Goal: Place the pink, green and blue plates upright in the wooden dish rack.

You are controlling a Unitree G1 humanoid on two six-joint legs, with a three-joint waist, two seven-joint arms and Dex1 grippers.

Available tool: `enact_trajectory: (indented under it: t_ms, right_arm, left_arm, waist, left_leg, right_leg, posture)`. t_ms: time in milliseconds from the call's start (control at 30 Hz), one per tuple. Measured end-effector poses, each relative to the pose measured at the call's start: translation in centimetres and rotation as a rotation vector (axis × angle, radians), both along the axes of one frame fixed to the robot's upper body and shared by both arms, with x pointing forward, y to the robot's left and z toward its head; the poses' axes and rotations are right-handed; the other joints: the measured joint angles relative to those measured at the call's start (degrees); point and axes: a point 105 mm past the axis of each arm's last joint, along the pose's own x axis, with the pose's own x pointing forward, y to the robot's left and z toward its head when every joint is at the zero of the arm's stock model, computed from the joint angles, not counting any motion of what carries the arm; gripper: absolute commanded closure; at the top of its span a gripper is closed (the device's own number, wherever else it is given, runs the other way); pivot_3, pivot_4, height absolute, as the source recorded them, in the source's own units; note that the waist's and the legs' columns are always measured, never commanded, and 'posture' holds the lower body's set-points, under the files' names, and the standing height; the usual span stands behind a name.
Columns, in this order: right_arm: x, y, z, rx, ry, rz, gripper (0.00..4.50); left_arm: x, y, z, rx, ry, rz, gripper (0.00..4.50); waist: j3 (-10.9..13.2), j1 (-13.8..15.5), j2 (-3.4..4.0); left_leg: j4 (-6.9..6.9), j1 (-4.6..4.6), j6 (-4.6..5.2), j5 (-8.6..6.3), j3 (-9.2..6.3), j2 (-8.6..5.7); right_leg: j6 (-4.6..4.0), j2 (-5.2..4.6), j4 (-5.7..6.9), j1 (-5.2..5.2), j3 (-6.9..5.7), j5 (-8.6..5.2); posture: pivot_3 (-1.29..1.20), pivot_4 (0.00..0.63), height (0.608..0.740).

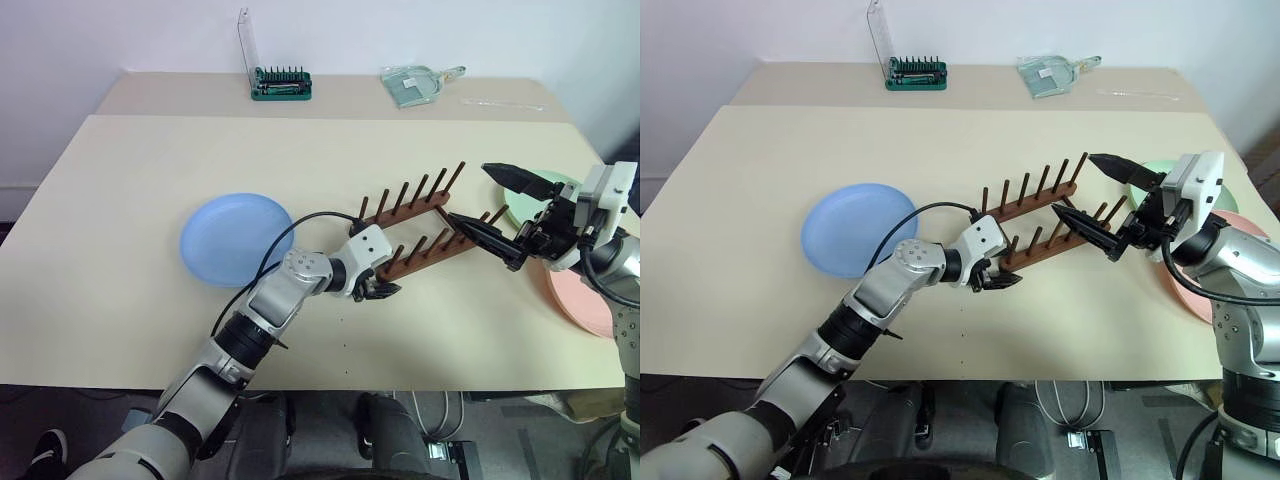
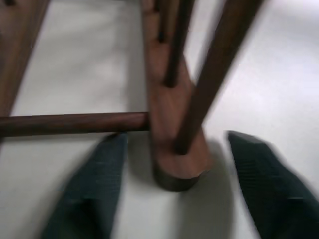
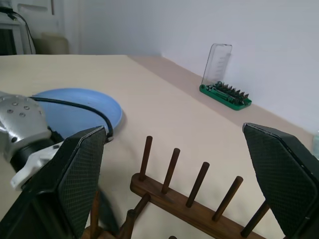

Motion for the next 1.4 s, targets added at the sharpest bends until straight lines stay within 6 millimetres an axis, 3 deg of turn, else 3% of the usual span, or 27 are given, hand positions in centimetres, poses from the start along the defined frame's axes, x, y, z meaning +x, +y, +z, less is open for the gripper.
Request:
enact_trajectory:
  t_ms: [67, 100, 367, 700, 1167, 1200, 1233, 1400]
  right_arm:
    - [0.0, 0.1, 0.1, -0.002, -0.005, -0.001, 0.00]
    - [0.0, 0.1, 0.1, -0.002, -0.006, -0.002, 0.00]
    - [-0.1, 0.2, 0.3, -0.001, -0.009, -0.004, 0.00]
    - [-0.1, 0.3, 0.5, 0.007, -0.016, 0.000, 0.00]
    - [0.0, 0.3, 0.6, 0.006, -0.006, -0.001, 0.00]
    - [0.0, 0.3, 0.6, 0.006, -0.006, -0.001, 0.00]
    - [0.0, 0.3, 0.6, 0.006, -0.007, 0.000, 0.00]
    - [0.0, 0.3, 0.6, 0.006, -0.007, 0.001, 0.00]
  left_arm:
    - [0.3, 0.1, 0.3, 0.004, -0.024, 0.013, 3.66]
    - [0.2, 0.0, 0.5, -0.001, -0.030, 0.011, 3.69]
    - [0.4, 0.9, 0.7, 0.013, -0.023, -0.026, 3.69]
    - [2.2, 4.9, 0.8, 0.067, -0.090, -0.212, 3.69]
    - [3.1, 4.8, 0.2, 0.055, -0.124, -0.332, 3.69]
    - [3.4, 4.7, 0.3, 0.050, -0.111, -0.313, 2.67]
    - [3.8, 4.8, 0.5, 0.043, -0.103, -0.289, 2.45]
    - [4.7, 5.1, 1.2, 0.006, -0.082, -0.210, 0.07]
  waist:
    - [-0.02, 0.06, 0.00]
    - [-0.05, 0.08, 0.02]
    - [-0.08, -0.06, 0.06]
    - [-0.08, 0.04, 0.06]
    - [-0.08, 0.04, 0.06]
    - [-0.08, 0.05, 0.06]
    - [-0.08, -0.01, 0.06]
    - [-0.08, -0.07, 0.06]
  left_leg:
    - [0.00, 0.00, 0.00, 0.00, -0.01, 0.00]
    - [0.00, 0.02, 0.00, 0.00, -0.01, 0.00]
    - [0.00, 0.05, 0.00, 0.00, -0.01, 0.00]
    - [0.00, 0.03, 0.00, 0.00, 0.01, 0.00]
    - [0.00, -0.02, 0.02, -0.01, 0.01, 0.00]
    - [0.01, -0.03, 0.02, -0.01, 0.01, 0.00]
    - [0.01, -0.03, 0.02, -0.01, 0.01, 0.00]
    - [0.00, -0.03, 0.03, -0.01, 0.00, 0.00]
  right_leg:
    - [0.00, 0.00, 0.00, 0.00, 0.00, 0.00]
    - [0.00, 0.00, -0.01, 0.04, -0.01, 0.00]
    - [0.00, 0.00, -0.01, 0.06, -0.01, 0.00]
    - [-0.01, 0.00, -0.04, 0.05, -0.01, 0.00]
    - [0.00, 0.00, -0.05, 0.03, -0.03, 0.00]
    - [0.00, 0.00, -0.05, 0.03, -0.03, 0.00]
    - [0.01, 0.00, -0.05, 0.02, -0.03, 0.00]
    - [0.01, 0.00, -0.05, 0.02, -0.03, 0.00]
  posture:
    - [0.00, 0.150, 0.724]
    - [0.00, 0.150, 0.724]
    - [0.00, 0.150, 0.724]
    - [0.00, 0.150, 0.724]
    - [0.00, 0.150, 0.724]
    - [0.00, 0.150, 0.724]
    - [0.00, 0.150, 0.724]
    - [0.00, 0.150, 0.724]
